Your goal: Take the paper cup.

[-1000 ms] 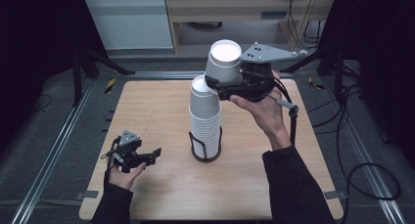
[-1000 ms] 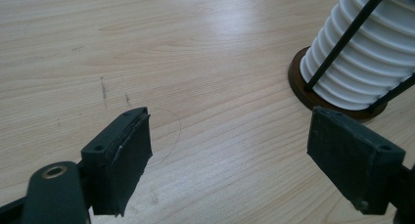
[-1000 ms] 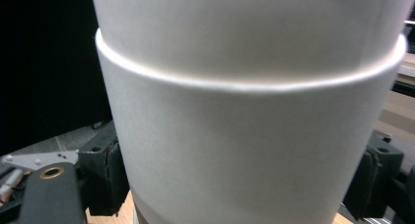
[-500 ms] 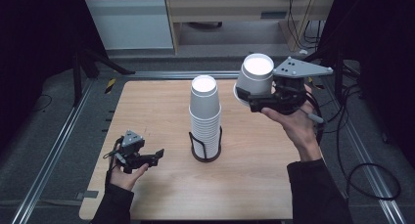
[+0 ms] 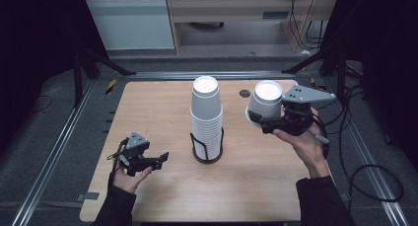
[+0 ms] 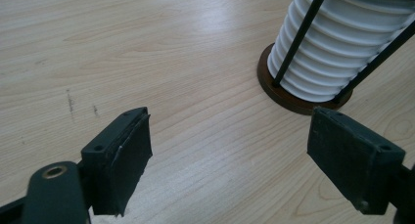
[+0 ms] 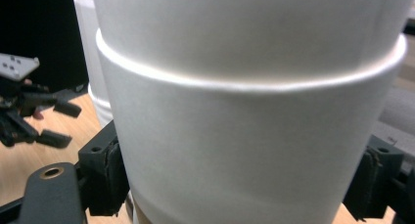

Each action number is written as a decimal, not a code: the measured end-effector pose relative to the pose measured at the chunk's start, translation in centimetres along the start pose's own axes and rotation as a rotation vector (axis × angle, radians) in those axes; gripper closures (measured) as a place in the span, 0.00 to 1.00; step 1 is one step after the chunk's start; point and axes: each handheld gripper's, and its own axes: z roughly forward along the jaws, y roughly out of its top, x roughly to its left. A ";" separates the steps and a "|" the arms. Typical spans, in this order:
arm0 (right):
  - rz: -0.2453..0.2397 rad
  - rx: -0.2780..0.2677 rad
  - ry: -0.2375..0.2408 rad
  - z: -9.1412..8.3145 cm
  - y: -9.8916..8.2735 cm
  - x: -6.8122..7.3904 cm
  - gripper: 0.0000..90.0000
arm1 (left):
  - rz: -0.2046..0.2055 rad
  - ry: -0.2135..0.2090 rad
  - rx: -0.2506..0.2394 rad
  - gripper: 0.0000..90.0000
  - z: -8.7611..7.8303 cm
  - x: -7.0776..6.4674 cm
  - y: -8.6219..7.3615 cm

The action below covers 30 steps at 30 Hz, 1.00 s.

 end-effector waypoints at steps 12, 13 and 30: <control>0.019 0.077 0.064 1.8 -5.6 0.1 0.18 | 0.012 -0.028 0.011 0.18 0.3 -0.6 0.1; 0.019 0.085 0.070 1.9 -6.0 0.1 0.18 | 0.015 -0.031 0.011 0.18 0.3 -0.6 0.1; -0.061 0.185 0.234 3.2 -9.7 1.7 0.18 | 0.057 -0.098 0.012 0.18 0.4 -1.8 0.4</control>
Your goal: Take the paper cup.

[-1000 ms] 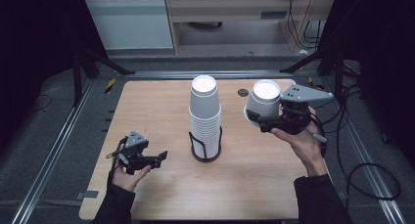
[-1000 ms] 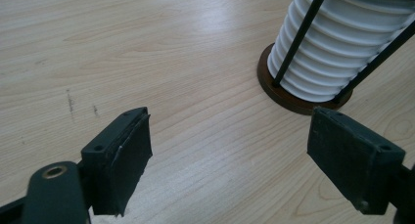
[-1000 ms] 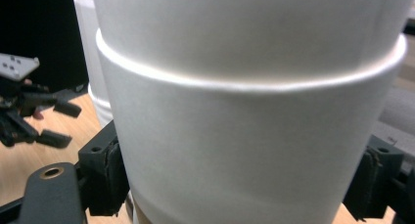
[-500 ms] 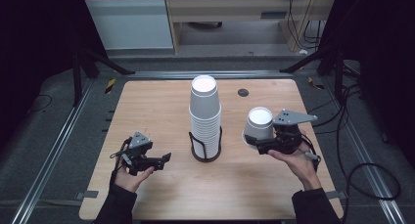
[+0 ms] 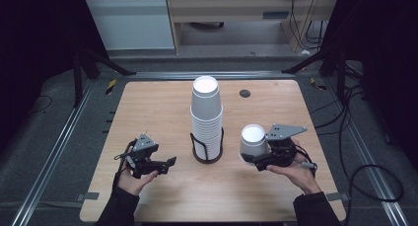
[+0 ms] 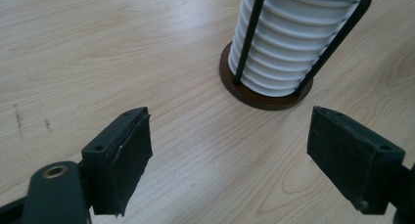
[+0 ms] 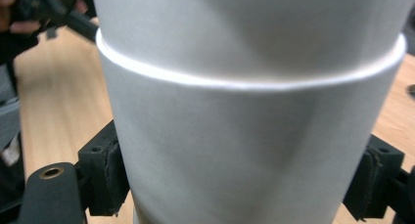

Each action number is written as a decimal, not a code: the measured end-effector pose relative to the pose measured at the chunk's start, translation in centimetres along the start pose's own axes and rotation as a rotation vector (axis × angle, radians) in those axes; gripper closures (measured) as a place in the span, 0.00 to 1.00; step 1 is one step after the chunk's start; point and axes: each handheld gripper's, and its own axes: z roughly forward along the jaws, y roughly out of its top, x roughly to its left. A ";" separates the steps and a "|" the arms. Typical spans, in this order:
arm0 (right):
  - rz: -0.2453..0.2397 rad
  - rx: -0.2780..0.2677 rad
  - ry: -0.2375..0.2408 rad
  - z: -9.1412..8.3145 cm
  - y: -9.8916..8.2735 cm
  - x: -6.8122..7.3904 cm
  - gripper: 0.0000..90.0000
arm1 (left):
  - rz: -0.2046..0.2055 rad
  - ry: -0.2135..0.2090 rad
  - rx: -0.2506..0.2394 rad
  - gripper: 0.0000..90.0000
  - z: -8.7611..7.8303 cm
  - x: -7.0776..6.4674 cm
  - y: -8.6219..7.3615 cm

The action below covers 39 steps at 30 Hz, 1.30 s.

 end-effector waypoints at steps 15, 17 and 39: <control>-0.093 0.090 0.179 3.0 -0.7 1.8 0.18 | 0.072 -0.087 -0.014 0.18 -0.3 -1.8 0.7; -0.097 0.091 0.201 3.3 -0.7 2.0 0.18 | 0.086 -0.103 -0.012 0.17 -0.3 -2.1 0.8; -0.203 0.171 0.309 7.4 0.7 4.6 0.18 | 0.154 -0.201 -0.034 0.16 -1.3 -5.4 2.3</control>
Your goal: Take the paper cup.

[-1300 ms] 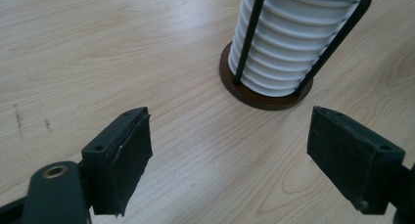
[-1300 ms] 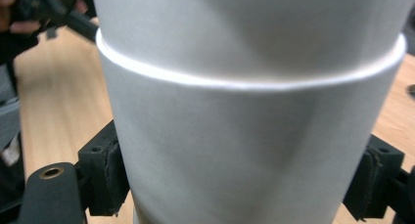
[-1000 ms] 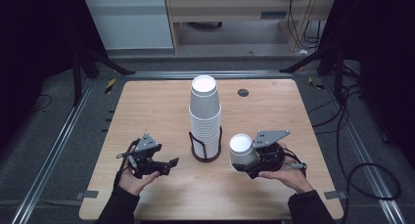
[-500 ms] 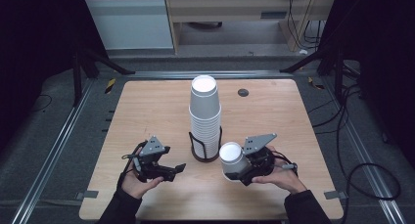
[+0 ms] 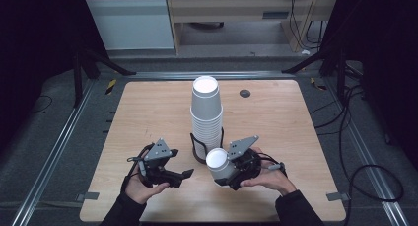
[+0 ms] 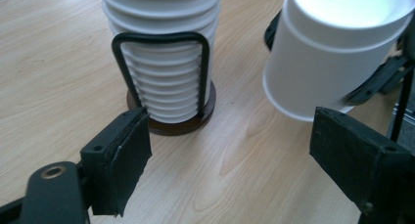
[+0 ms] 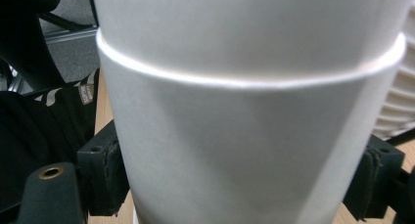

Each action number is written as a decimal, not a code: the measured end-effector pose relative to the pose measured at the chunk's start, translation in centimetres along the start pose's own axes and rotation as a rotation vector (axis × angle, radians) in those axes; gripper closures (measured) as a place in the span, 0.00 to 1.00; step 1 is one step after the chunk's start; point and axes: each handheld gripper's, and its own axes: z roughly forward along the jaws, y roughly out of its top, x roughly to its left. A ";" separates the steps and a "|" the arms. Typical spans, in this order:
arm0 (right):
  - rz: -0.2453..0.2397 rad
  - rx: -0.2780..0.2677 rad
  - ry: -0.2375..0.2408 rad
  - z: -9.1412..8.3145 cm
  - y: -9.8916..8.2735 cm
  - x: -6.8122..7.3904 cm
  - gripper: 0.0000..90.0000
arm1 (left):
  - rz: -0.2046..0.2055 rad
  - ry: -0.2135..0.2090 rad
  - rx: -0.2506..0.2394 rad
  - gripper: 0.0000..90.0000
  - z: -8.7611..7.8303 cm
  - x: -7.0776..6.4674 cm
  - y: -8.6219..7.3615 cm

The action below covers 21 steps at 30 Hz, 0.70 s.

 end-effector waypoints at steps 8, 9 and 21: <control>-0.005 0.014 0.001 0.6 0.4 0.0 0.18 | 0.003 -0.035 -0.003 0.16 0.1 -0.7 0.4; -0.011 0.017 -0.001 0.8 0.4 0.0 0.18 | 0.004 -0.038 -0.005 0.16 0.2 -0.7 0.4; -0.030 0.038 0.007 2.1 0.9 0.3 0.18 | 0.012 -0.079 0.002 0.15 1.0 -1.7 1.0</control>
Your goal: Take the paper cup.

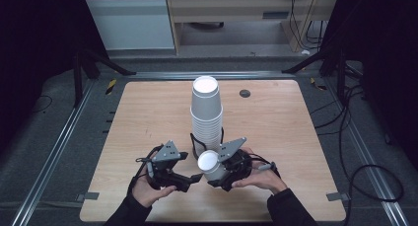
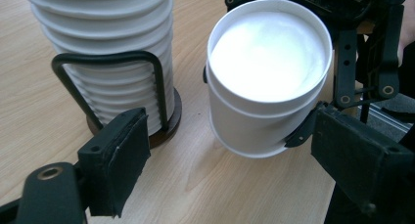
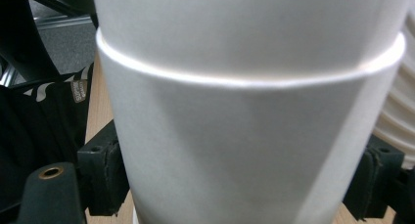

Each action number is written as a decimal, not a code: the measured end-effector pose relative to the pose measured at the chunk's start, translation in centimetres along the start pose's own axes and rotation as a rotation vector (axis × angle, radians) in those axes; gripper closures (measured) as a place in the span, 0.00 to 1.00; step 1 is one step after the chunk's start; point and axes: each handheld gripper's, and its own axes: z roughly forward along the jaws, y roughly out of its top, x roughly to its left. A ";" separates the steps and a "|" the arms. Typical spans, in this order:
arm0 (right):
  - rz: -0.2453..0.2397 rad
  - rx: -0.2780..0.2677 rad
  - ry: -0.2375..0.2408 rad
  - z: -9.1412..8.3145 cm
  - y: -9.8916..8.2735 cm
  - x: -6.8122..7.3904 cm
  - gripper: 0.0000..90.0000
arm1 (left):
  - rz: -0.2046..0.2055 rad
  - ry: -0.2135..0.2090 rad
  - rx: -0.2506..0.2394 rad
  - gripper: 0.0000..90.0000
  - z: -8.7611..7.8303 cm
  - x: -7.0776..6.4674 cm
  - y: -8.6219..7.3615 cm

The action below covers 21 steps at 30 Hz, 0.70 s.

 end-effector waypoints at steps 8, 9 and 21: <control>-0.013 0.010 0.004 0.5 0.3 0.1 0.18 | 0.006 -0.022 0.005 0.15 0.6 -0.3 0.4; -0.014 0.009 0.005 0.5 0.3 0.1 0.18 | 0.002 -0.026 0.004 0.15 0.8 -0.4 0.4; -0.028 0.008 0.012 1.4 0.9 0.4 0.18 | 0.002 -0.051 0.026 0.15 1.9 -0.5 0.6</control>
